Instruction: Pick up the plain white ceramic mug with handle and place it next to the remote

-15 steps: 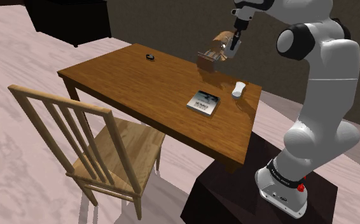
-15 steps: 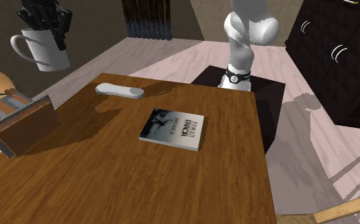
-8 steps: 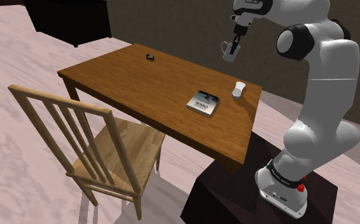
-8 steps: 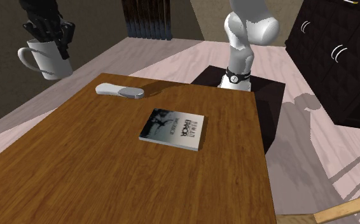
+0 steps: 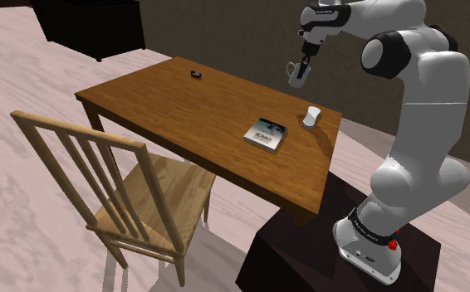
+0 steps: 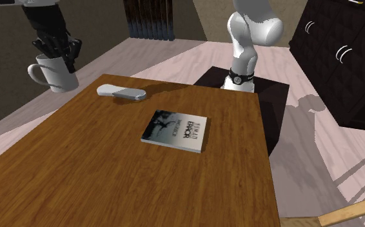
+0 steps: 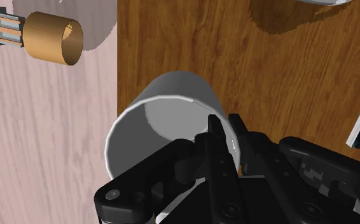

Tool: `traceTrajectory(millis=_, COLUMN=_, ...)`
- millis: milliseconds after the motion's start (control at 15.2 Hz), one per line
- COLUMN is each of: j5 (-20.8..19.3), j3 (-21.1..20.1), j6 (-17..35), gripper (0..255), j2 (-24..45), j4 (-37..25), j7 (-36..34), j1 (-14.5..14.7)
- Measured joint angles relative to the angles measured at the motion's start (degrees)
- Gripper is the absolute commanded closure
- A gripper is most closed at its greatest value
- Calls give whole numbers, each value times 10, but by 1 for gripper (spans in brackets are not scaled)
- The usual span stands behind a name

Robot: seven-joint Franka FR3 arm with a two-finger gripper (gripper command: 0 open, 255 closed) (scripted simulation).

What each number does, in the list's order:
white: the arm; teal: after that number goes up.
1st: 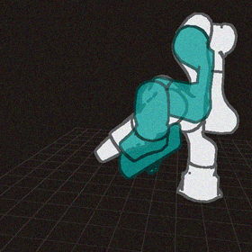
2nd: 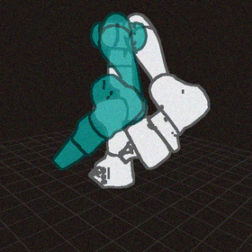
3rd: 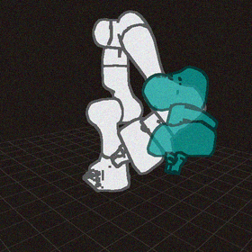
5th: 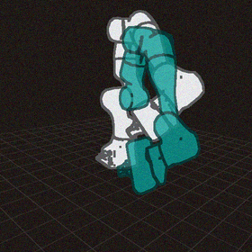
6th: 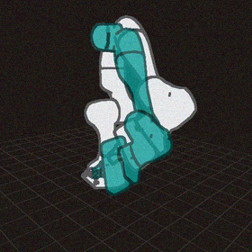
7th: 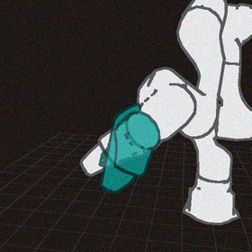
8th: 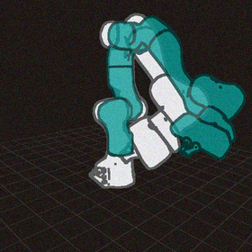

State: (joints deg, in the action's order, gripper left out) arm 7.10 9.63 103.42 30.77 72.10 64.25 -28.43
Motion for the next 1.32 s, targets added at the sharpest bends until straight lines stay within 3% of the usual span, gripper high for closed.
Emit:
traceTrajectory(millis=1056, j5=6, j3=-3, j6=115, gripper=255, j2=19, j4=97, j7=8, j1=4)
traceTrajectory(millis=1320, j5=7, j3=-4, j6=122, gripper=255, j2=22, j4=100, j7=9, j1=3)
